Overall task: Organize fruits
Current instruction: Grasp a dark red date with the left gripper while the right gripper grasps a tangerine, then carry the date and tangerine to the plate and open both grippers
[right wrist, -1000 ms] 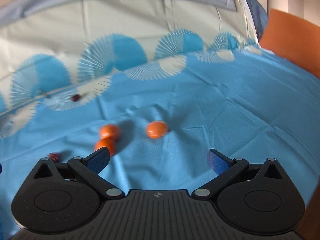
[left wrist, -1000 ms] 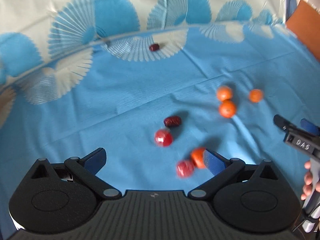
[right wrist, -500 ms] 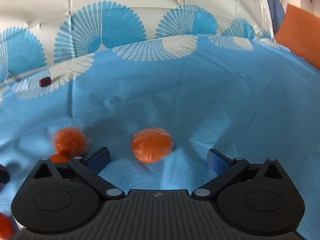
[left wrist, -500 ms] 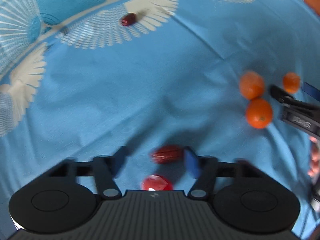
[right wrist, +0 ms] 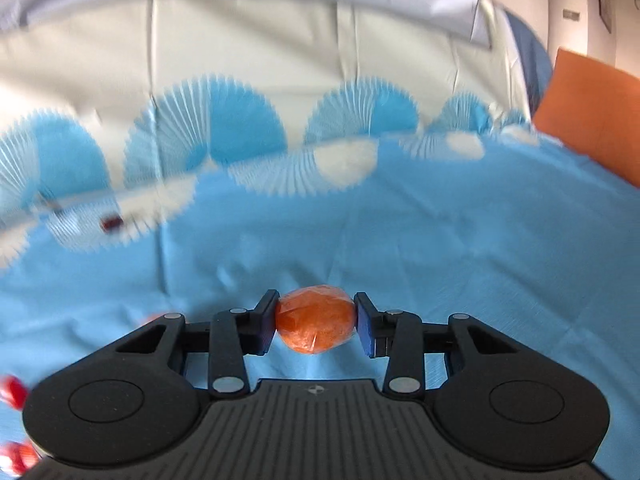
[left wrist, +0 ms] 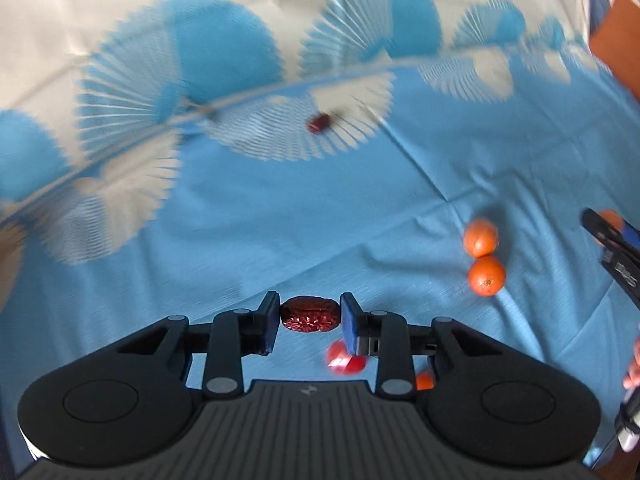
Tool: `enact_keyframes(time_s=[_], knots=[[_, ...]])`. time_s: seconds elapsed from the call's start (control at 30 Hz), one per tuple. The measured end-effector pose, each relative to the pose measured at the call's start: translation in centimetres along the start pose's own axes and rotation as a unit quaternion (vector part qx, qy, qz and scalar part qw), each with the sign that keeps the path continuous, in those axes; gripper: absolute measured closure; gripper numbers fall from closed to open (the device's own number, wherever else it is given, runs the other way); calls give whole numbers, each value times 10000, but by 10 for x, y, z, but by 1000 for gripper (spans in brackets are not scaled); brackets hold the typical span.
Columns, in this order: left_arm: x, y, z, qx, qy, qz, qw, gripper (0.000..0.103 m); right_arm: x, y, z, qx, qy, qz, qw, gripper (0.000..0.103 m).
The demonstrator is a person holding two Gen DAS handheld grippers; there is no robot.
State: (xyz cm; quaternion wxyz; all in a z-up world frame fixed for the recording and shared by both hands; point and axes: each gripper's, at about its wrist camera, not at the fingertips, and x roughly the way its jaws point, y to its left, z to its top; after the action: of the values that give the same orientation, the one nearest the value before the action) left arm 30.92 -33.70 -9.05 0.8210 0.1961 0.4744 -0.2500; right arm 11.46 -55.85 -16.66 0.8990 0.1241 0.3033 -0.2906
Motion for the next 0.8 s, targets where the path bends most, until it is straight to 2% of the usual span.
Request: enact_keyframes(time_s=[0.17,0.37,0.6,0.8], knots=[[-86,28,-36,-242,-252,172,9992,67,-82,10,21,74,-431,499,9978,61],[-178,59,-115,-740,-310,342,9962,67,-187,49,17,-269,-666,1323,9886,61],[-251,83,-228,-1200,-60,382,9920,67,-297,99,-25,-704,-261,2281,9707,61],[-290,88,-317,-1740,88,199,9845,67,-380,138,-71,-1349,81,2952,9458,61]])
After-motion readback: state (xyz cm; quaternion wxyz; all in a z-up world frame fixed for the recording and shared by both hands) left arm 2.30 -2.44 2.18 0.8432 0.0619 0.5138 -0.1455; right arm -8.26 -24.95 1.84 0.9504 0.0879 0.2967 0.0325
